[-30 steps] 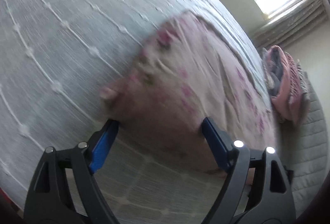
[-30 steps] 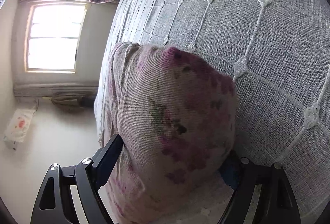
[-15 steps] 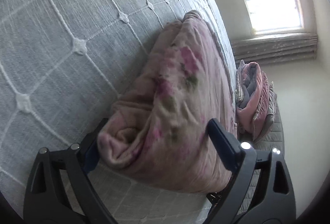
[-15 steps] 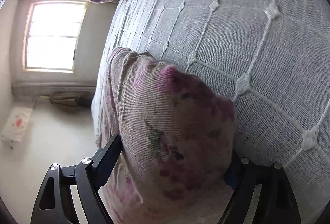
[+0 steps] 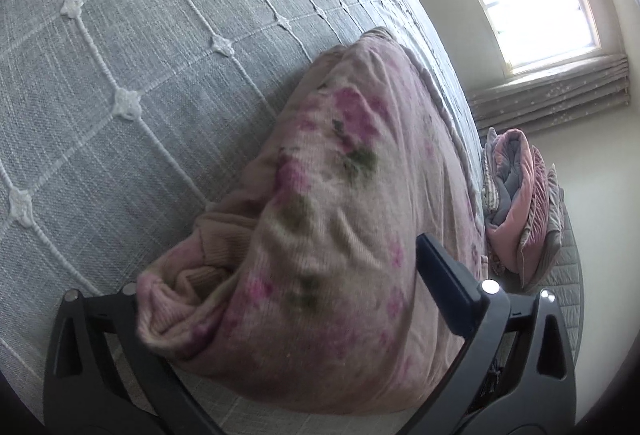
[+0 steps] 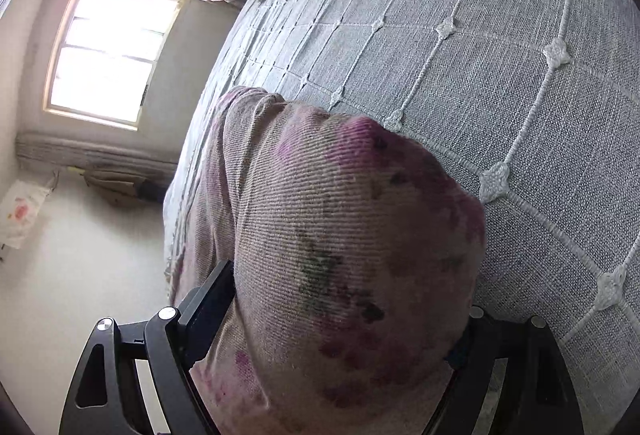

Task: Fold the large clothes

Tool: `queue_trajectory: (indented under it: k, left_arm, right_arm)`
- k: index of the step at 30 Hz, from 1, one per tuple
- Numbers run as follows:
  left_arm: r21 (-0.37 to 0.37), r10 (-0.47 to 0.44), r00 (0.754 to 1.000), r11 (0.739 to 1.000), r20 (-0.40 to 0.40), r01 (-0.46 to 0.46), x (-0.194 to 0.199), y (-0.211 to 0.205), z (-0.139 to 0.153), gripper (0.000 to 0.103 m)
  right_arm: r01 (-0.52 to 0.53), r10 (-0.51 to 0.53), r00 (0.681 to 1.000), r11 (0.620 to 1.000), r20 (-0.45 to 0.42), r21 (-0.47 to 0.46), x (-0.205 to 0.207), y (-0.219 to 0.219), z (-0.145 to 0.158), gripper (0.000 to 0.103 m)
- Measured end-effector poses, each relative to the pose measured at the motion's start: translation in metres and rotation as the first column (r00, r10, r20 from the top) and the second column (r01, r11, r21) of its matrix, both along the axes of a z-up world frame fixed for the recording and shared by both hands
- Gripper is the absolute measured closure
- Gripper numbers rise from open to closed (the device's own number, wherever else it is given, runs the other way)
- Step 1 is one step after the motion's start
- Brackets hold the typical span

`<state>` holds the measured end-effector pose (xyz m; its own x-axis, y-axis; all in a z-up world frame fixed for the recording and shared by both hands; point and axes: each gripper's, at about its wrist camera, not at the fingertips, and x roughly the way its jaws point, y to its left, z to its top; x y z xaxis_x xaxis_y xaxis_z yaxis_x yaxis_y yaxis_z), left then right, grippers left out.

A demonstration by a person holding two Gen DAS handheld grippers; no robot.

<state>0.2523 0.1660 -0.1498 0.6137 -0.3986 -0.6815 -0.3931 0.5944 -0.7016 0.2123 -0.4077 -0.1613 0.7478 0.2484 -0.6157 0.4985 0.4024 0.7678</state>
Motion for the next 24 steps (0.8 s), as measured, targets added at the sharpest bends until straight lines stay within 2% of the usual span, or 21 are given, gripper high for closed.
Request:
queue_trajectory:
  k: [8,10,12,15,19,24]
  left_arm:
    - [-0.002,0.038,0.999,0.999,0.015,-0.037,0.004,-0.001,-0.004,0.003]
    - [0.028,0.041,0.999,0.999,0.009,-0.041,0.001,0.001,-0.002,0.016]
    - [0.031,0.035,0.999,0.999,0.014,-0.035,-0.002,0.005,-0.001,0.031]
    - [0.034,0.024,0.999,0.999,0.045,-0.025,-0.004,0.007,0.004,0.046]
    - [0.133,-0.005,0.997,0.991,0.079,-0.006,-0.005,-0.004,0.021,0.057]
    - [0.146,-0.007,0.99,0.989,0.14,-0.014,-0.01,-0.002,0.04,0.064]
  right_arm:
    - [0.014,-0.013,1.0,1.0,0.015,-0.012,0.006,0.004,-0.002,0.015]
    - [0.007,-0.007,1.0,1.0,0.011,-0.028,0.006,0.004,-0.002,0.017]
    - [-0.002,0.002,1.0,0.999,-0.001,-0.046,0.008,0.006,0.0,0.027]
    - [-0.02,0.019,1.0,0.997,-0.005,-0.075,0.01,0.009,0.003,0.04]
    - [-0.051,0.049,0.999,0.983,-0.015,-0.177,0.016,0.02,0.019,0.054]
    - [-0.056,0.059,0.998,0.968,0.004,-0.246,0.019,0.03,0.037,0.065]
